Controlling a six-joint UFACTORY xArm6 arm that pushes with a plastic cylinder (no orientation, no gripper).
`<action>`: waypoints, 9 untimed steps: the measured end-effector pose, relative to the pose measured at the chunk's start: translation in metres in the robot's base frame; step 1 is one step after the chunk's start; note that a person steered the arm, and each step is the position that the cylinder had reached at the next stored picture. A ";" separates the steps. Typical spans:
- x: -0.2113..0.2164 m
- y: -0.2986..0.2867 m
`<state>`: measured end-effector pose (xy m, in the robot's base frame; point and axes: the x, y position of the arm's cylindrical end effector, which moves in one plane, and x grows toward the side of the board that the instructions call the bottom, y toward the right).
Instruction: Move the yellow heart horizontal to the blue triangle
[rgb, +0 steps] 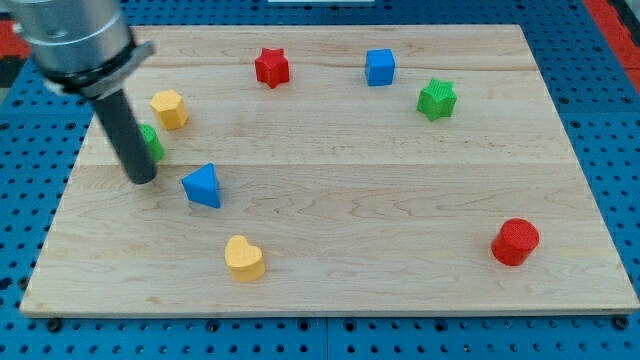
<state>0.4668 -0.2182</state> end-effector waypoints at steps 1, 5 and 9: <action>-0.003 0.002; -0.055 -0.076; -0.103 -0.016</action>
<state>0.3634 -0.2338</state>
